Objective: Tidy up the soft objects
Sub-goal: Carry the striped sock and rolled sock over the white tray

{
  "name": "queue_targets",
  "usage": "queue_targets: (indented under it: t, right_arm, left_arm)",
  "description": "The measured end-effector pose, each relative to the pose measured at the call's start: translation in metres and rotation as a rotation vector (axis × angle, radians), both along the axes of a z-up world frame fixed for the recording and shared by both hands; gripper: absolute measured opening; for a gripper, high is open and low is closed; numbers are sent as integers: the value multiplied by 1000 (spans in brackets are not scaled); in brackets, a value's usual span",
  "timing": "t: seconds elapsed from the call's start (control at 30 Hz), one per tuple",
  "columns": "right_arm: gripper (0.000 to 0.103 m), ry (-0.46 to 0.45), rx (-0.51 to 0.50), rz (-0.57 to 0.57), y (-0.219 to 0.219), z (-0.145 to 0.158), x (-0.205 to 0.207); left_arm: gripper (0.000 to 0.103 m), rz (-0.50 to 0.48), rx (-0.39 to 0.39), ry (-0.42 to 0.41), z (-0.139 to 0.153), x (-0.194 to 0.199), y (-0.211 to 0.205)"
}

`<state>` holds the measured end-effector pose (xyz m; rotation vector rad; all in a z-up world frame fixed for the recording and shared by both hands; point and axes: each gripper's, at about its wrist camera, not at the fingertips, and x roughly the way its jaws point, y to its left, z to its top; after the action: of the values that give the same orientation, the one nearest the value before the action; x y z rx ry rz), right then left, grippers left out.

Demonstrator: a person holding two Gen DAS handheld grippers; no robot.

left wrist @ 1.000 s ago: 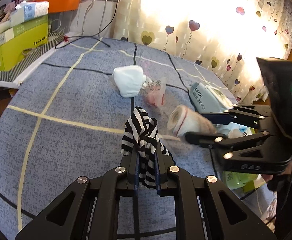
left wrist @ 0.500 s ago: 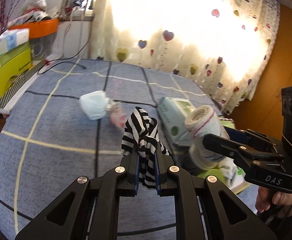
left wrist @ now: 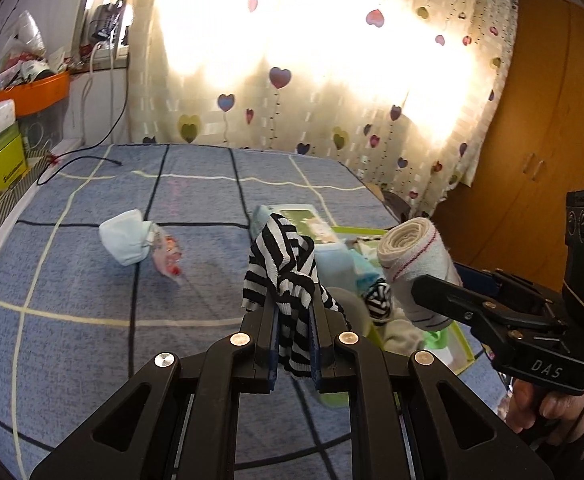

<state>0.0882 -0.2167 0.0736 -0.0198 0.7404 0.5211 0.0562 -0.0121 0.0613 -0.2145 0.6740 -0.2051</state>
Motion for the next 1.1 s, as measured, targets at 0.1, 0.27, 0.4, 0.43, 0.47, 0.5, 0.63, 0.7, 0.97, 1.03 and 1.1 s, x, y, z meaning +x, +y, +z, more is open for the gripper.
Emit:
queue_targets:
  t: [0.1,0.27,0.4,0.43,0.47,0.5,0.63,0.7,0.97,1.03,1.1]
  right_arm:
    - [47,-1,5,-17,-9,0,-2]
    - [47,-8,11,-51,-24,1,-7]
    - [47,-8,14,-78,-36,1,-11]
    - [47,-8,15,-85,-40,0,-11]
    - [47,-10,15,-93,-43,1,-12]
    - [47,-10,15,-98,-46,1,-13]
    - [48,-9,17,-124,-59,0,-14]
    - [47,-5,20,-137,-66,-2,-15]
    - [48,1,22,-171,-84,-5,-21]
    - [48,2,22,-182,-89,-5,-22]
    - [48,2,22,-193,-94,-5,-22]
  left_arm:
    - [12,-21,3,-4,3,0,-10]
    - [12,-61,10,-1,4,4,-27]
    - [12,-95,14,-5,6,5,-43]
    - [12,-104,15,-6,7,6,-47]
    - [12,-115,17,-7,7,6,-51]
    - [12,-122,17,-8,8,6,-55]
    - [12,-156,22,-1,6,8,-69]
    - [12,-167,23,3,6,8,-74]
    - [12,-216,28,12,4,10,-95]
    - [12,-226,27,17,3,11,-99]
    - [12,-236,26,20,2,12,-103]
